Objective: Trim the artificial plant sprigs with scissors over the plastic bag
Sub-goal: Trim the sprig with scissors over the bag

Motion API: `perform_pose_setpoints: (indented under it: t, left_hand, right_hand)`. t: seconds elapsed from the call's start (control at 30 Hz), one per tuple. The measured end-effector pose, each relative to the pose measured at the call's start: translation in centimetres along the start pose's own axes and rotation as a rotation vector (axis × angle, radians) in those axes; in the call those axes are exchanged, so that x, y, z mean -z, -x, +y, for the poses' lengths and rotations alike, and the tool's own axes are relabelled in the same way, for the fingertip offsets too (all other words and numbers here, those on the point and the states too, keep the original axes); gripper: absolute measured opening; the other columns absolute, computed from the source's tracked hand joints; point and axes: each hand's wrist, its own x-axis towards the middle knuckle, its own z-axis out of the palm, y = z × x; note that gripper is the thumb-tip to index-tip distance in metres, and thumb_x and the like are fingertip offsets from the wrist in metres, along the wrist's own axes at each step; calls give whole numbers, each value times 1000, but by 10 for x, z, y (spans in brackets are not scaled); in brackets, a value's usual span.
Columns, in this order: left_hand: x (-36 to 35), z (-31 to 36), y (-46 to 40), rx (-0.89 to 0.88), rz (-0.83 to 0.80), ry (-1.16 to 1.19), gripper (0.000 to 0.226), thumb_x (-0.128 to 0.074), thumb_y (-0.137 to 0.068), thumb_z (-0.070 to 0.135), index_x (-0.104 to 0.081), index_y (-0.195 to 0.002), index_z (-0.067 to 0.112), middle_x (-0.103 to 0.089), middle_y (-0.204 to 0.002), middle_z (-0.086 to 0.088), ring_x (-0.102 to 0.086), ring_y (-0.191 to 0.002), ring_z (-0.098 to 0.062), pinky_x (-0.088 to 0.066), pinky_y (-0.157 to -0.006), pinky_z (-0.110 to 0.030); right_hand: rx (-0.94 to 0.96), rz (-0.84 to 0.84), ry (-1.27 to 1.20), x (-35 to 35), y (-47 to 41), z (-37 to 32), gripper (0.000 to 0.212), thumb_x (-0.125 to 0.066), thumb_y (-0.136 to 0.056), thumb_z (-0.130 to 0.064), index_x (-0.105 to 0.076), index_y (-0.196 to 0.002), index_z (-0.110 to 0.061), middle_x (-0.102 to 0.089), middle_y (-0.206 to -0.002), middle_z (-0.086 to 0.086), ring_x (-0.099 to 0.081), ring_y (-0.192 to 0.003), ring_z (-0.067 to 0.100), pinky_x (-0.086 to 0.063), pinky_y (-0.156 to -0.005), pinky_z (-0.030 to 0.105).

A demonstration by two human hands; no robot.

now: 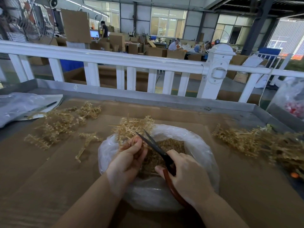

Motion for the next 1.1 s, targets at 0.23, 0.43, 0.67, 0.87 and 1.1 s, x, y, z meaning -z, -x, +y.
perform_pose_setpoints:
  t: [0.23, 0.43, 0.67, 0.87, 1.1]
  left_hand:
    - [-1, 0, 2, 17, 9, 10, 12, -55, -87, -2, -63, -84, 7, -69, -62, -4, -68, -54, -10, -55, -48, -21]
    - [1, -3, 4, 21, -4, -29, 14, -55, -88, -3, -62, -82, 8, -70, -61, -3, -68, -53, -11, -56, -49, -22]
    - [2, -6, 4, 11, -24, -83, 17, -55, -86, -4, -61, -79, 10, -70, -62, -3, -68, -54, -10, -56, -52, -21]
    - [1, -7, 4, 25, -25, -113, 20, -54, -88, -3, -59, -74, 12, -68, -60, -1, -66, -53, -9, -55, -53, -21]
    - [3, -6, 1, 40, -18, -117, 16, -56, -87, -2, -60, -77, 11, -68, -60, -2, -67, -52, -10, -54, -48, -20]
  right_hand:
    - [-7, -18, 23, -2, 2, 1, 45, -29, -77, -74, -45, -98, -38, -52, -84, -15, -47, -83, 4, -36, -68, 18]
    - [-8, -32, 54, -2, 2, -1, 40, -33, -81, -72, -44, -100, -39, -48, -84, -16, -43, -83, 4, -31, -67, 17]
    - [26, -39, 30, -1, 0, -2, 33, -39, -84, -68, -41, -91, -36, -49, -82, -14, -47, -80, 7, -33, -67, 19]
    - [42, -58, -8, 0, -3, 0, 36, -41, -86, -65, -47, -94, -31, -56, -83, -10, -53, -78, 8, -41, -68, 19]
    - [54, -92, -20, 1, -7, 3, 34, -44, -88, -64, -44, -89, -30, -57, -77, -10, -55, -71, 8, -43, -65, 20]
